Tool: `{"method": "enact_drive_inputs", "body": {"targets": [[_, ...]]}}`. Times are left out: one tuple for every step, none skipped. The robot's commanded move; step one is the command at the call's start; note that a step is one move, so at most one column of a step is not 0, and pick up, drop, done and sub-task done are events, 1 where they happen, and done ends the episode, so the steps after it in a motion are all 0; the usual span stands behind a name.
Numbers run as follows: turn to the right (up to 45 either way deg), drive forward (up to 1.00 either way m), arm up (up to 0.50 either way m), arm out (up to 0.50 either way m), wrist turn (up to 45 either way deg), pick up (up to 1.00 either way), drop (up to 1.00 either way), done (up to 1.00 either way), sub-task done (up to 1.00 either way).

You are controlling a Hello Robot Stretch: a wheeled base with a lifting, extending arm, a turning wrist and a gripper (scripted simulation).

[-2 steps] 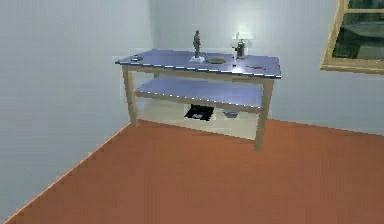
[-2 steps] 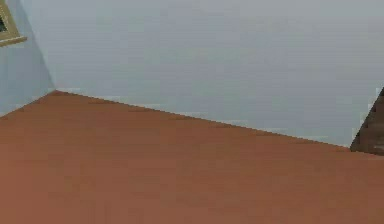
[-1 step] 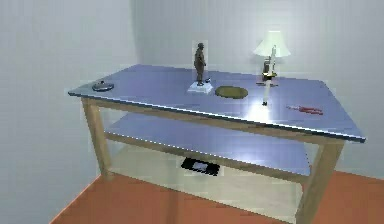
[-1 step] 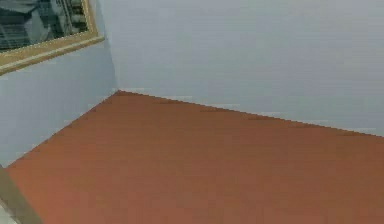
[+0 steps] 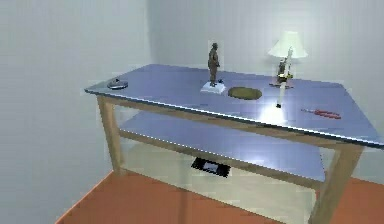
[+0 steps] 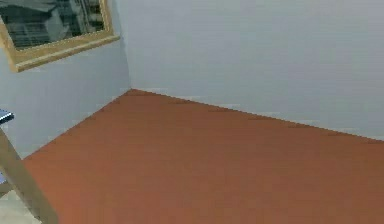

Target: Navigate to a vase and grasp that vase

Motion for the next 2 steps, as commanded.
{"method": "enact_drive_inputs", "body": {"targets": [[0.0,0.60,0.00,0.00,0.0,0.00,0.00,0.00,0.00],[-45.0,0.00,0.00,0.00,0.0,0.00,0.00,0.00,0.00]]}}
